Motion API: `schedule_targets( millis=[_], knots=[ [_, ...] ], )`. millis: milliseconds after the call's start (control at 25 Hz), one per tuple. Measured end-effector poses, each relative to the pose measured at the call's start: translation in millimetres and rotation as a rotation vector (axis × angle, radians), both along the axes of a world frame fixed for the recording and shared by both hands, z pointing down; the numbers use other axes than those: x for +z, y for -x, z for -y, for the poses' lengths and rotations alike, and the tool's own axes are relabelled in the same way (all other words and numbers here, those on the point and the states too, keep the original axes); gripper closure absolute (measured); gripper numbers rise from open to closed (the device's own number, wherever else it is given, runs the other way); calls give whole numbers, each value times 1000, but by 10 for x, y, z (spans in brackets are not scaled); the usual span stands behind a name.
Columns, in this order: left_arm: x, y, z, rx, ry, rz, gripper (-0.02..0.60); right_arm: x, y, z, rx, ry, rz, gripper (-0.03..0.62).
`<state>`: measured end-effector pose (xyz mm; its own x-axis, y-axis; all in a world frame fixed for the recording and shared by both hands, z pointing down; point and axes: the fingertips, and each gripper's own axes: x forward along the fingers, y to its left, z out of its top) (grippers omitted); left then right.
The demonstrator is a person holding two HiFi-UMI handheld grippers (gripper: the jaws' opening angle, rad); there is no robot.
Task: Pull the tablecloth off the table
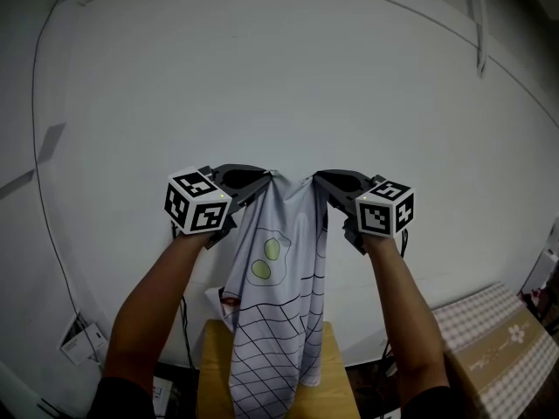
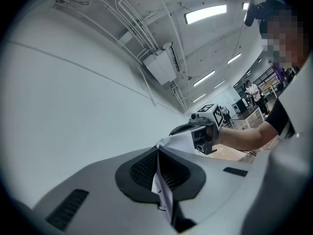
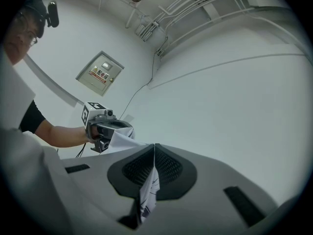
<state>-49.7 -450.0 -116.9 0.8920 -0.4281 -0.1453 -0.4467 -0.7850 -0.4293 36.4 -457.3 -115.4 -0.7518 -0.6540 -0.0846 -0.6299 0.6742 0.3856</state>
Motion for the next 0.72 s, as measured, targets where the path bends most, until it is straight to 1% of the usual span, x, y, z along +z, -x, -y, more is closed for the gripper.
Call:
schedule_targets(
  millis=[240, 520, 720],
  knots=[
    [-22, 9, -38, 0, -14, 8, 569, -28, 39, -56, -3, -37, -50, 574],
    [-90, 51, -153, -8, -37, 3, 569, -91, 29, -155, -1, -55, -56, 574],
    [-118, 142, -232, -13, -49, -2, 569, -111, 77, -229, 4, -64, -65, 574]
  ],
)
